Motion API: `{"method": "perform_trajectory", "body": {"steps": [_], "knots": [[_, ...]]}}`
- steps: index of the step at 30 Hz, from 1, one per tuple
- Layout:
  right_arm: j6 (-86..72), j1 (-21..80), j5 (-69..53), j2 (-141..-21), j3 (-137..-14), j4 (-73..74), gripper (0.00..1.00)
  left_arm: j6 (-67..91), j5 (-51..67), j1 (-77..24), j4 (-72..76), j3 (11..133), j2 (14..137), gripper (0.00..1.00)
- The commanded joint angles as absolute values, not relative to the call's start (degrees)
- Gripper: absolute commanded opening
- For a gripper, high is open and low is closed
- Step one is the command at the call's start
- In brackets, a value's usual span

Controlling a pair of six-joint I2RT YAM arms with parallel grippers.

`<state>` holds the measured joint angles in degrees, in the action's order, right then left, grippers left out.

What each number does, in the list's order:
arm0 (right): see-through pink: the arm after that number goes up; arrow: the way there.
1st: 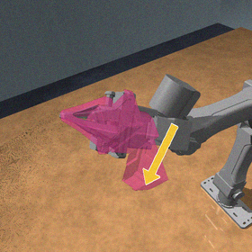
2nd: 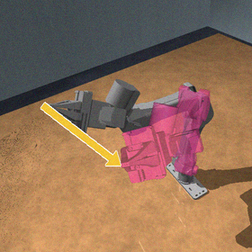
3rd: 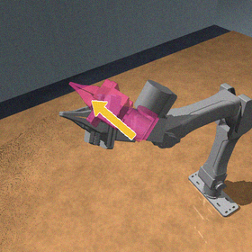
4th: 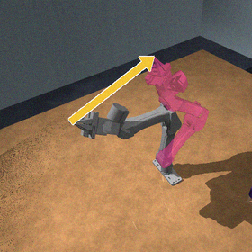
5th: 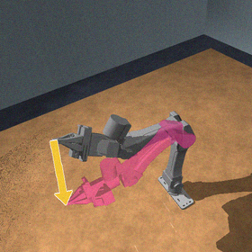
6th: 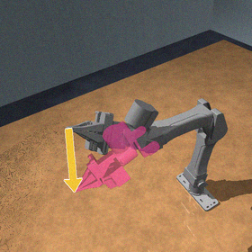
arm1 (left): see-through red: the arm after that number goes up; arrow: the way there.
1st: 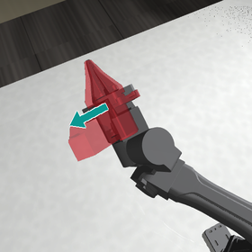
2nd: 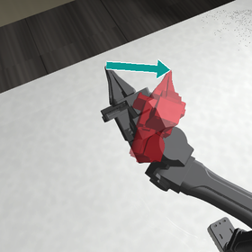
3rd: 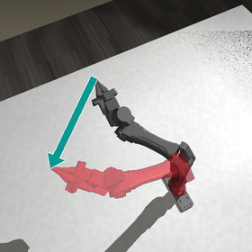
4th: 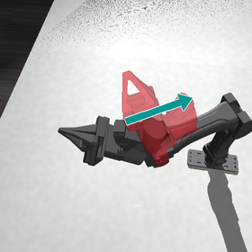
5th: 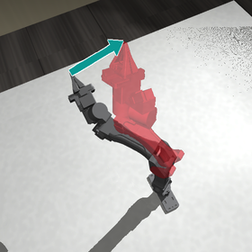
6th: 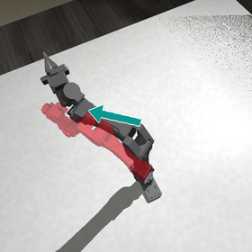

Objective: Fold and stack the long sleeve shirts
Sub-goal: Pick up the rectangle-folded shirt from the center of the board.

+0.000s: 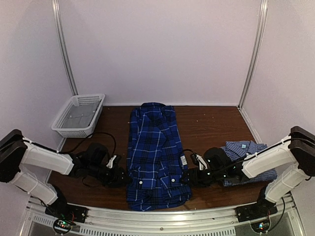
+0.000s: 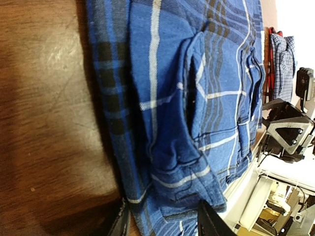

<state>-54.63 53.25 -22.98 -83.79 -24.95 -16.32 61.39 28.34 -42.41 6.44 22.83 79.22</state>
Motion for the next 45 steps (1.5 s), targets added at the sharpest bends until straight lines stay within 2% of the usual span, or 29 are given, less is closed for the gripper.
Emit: {"method": "perform_trajectory", "body": {"steps": [1,11,18,25,31,36,45], "knots": [[-55.71,53.09,-23.33,-86.46,-24.08,-13.52,0.55,62.95,28.81,-42.23,6.37,20.69,80.87,0.48],[-56.42,53.09,-24.43,-86.66,-22.49,-15.97,0.45,67.53,29.52,-44.63,8.38,18.97,82.24,0.45],[-56.34,53.25,-25.01,-86.99,-21.91,-17.28,0.38,71.32,29.92,-45.95,11.74,17.5,84.41,0.35],[-56.78,53.61,-26.18,-87.97,-21.93,-19.93,0.28,73.75,30.95,-45.97,14.97,16.55,84.46,0.17],[-57.96,53.65,-28.14,-88.5,-22.26,-22.62,0.13,74.95,31.86,-45.95,15.79,16.82,82.85,0.01],[-58.18,53.61,-28.7,-87.3,-22.85,-22.12,0.0,74.83,31.78,-45.97,13.07,17.86,79.86,0.0],[-55.85,53.01,-27.17,-81.43,-27.79,-14.92,0.0,73.26,32.03,-43.71,6.06,20.24,72.07,0.0]]}}
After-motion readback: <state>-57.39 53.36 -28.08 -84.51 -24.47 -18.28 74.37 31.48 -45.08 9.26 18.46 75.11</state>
